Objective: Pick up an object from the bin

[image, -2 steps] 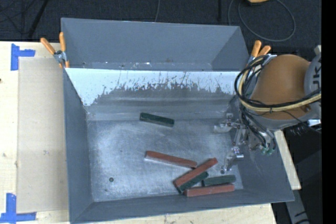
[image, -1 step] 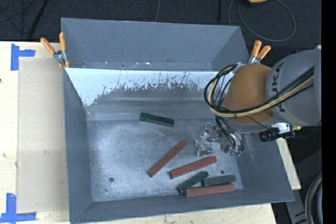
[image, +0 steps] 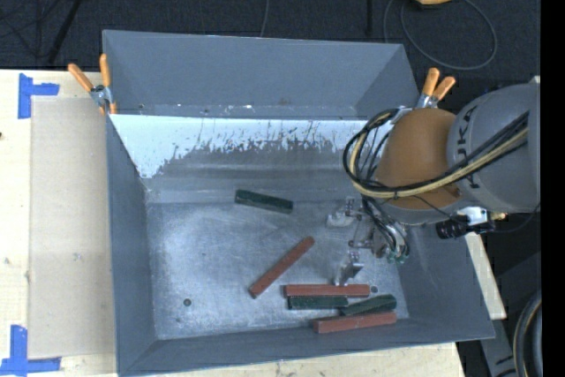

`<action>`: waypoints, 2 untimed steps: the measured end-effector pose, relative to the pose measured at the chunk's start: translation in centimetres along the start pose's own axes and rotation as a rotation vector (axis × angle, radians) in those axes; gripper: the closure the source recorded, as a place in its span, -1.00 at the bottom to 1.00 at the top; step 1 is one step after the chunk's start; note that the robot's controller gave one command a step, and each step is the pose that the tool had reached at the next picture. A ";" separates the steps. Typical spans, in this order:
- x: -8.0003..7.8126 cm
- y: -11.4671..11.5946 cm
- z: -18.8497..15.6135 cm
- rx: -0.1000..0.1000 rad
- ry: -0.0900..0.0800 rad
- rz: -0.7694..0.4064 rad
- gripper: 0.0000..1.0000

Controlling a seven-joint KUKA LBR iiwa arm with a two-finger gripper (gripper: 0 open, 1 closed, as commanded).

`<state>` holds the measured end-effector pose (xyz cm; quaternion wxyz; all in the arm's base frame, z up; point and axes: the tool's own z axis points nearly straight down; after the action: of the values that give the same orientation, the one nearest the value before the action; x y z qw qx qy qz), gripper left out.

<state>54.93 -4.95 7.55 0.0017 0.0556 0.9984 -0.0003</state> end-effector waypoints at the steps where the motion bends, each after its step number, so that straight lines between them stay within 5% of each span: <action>1: 0.0 0.0 0.0 0.000 0.000 0.000 -1.00; 2: -2.2 8.1 -1.0 -0.003 0.000 -0.255 1.00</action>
Offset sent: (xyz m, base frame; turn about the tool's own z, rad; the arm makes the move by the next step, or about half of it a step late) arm 0.0298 0.0762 0.0092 -0.2537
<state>58.01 2.88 8.52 0.0018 -0.0718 0.9974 0.0009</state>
